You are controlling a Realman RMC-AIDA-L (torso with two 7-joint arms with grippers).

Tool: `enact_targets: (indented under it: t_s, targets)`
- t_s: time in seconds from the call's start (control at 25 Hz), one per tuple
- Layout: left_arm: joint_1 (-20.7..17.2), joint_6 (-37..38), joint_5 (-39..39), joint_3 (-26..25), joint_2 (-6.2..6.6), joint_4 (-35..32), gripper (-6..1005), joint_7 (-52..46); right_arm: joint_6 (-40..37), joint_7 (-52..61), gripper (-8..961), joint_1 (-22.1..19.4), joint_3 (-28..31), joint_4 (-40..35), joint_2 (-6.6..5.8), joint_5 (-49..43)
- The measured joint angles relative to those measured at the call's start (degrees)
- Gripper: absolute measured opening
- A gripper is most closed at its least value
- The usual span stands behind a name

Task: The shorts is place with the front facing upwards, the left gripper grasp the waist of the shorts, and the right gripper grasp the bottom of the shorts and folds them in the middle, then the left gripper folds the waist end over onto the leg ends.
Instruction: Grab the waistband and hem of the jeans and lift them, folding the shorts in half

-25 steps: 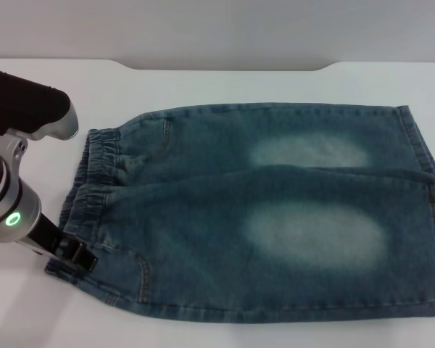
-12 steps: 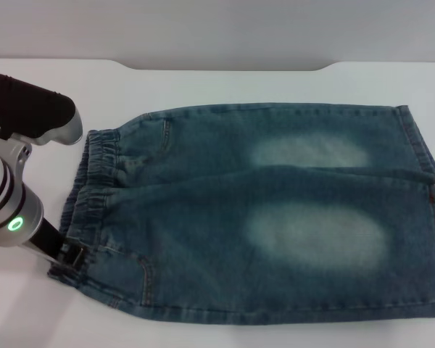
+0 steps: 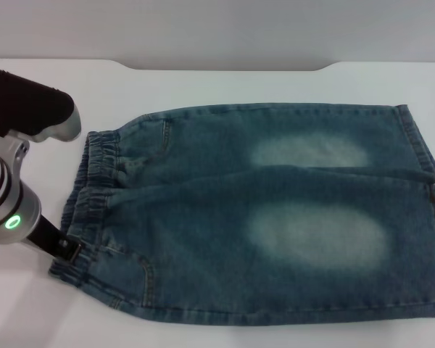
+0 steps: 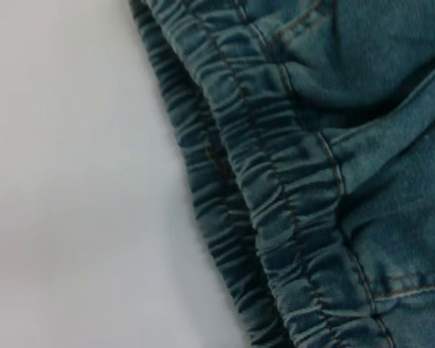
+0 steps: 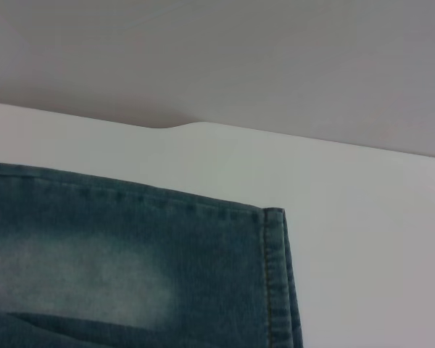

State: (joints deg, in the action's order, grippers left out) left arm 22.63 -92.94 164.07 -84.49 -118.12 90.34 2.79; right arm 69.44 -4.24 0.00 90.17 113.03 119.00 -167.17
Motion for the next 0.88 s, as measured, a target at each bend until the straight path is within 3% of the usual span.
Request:
enact_targets:
  t_s: [0.32,0.68,0.88]
  targets:
    - [0.3,-1.7,1.2,0.1,0.09,3.2,30,-0.5,2.6,-0.7,666,0.2,-0.1,0.1,-0.16,0.0]
    - [0.6,-2.5,1.5,0.0,0.17,6.7,24,-0.7,16.7,-2.4,666,1.6,0.0,2.7,-0.32,0.0]
    - [0.9,-2.2,1.5,-0.3,0.17,6.7,24,-0.5,20.4,-2.5,665,1.4,-0.5,2.7,-0.15,0.1]
